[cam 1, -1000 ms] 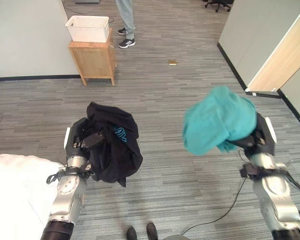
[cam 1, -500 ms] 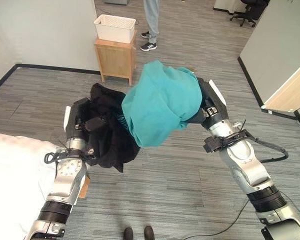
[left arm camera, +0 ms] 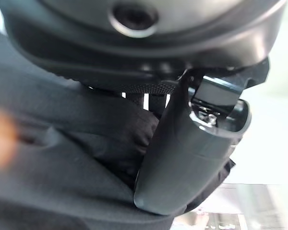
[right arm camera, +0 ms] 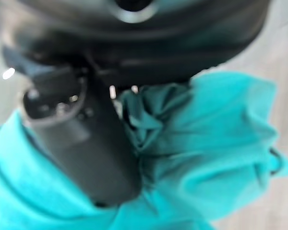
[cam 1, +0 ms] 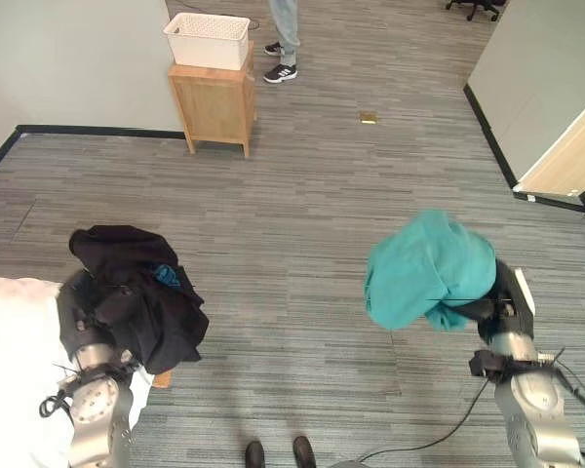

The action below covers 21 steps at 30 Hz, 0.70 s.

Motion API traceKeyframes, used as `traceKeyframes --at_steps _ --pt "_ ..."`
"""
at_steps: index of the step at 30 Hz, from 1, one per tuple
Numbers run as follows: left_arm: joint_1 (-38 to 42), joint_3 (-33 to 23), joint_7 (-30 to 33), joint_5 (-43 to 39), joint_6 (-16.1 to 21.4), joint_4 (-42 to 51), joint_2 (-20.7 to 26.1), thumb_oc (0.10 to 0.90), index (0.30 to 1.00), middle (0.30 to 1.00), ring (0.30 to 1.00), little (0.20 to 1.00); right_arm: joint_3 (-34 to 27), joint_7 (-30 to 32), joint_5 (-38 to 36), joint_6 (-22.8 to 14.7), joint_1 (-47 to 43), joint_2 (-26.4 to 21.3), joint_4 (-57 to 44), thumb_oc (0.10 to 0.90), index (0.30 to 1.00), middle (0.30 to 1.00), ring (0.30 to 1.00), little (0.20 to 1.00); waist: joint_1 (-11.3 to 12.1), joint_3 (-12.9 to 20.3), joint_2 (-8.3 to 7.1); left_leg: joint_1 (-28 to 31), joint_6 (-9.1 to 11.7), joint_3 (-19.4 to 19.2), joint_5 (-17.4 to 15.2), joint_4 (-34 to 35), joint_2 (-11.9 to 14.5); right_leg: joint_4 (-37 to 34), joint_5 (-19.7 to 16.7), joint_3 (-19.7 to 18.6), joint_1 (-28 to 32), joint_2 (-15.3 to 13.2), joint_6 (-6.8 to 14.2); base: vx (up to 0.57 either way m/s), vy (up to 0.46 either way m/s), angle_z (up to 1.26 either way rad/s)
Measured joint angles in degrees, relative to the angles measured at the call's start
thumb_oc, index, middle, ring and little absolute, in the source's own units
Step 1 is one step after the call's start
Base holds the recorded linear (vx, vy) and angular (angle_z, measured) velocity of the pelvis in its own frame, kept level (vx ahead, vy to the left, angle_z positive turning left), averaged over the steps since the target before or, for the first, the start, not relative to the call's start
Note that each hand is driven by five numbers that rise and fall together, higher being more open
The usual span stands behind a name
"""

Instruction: Pick up bed clothes into laundry basket.

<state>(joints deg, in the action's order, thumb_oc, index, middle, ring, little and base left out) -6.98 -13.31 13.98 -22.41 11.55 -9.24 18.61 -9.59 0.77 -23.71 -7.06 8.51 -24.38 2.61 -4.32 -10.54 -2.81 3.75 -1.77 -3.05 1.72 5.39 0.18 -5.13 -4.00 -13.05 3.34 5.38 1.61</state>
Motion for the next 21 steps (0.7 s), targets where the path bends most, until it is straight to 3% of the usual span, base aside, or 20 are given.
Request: traceKeyframes --at_steps 5,21 --pt "-3.7 6.5 -4.6 -1.0 -2.2 -1.7 -3.9 0.400 0.300 0.300 0.300 0.300 1.6 0.7 0.0 1.4 1.8 4.7 2.2 0.400 0.300 0.300 0.300 0.300 -1.1 0.1 -0.11 -0.2 0.8 0.4 0.5 0.0 -0.1 0.0 0.0 0.3 -0.1 -0.1 -0.1 0.01 -0.025 0.04" --pt "1.2 7.2 -3.0 -2.1 -2.3 -0.7 -2.9 0.400 0.300 0.300 0.300 0.300 2.9 0.9 0.5 0.0 -1.0 3.7 -1.5 0.400 0.300 0.300 0.300 0.300 -2.3 2.2 -0.64 -0.7 0.7 -0.2 0.9 0.0 -0.2 0.0 -0.6 -0.4 -0.7 -0.1 -0.8 0.01 -0.005 -0.02"
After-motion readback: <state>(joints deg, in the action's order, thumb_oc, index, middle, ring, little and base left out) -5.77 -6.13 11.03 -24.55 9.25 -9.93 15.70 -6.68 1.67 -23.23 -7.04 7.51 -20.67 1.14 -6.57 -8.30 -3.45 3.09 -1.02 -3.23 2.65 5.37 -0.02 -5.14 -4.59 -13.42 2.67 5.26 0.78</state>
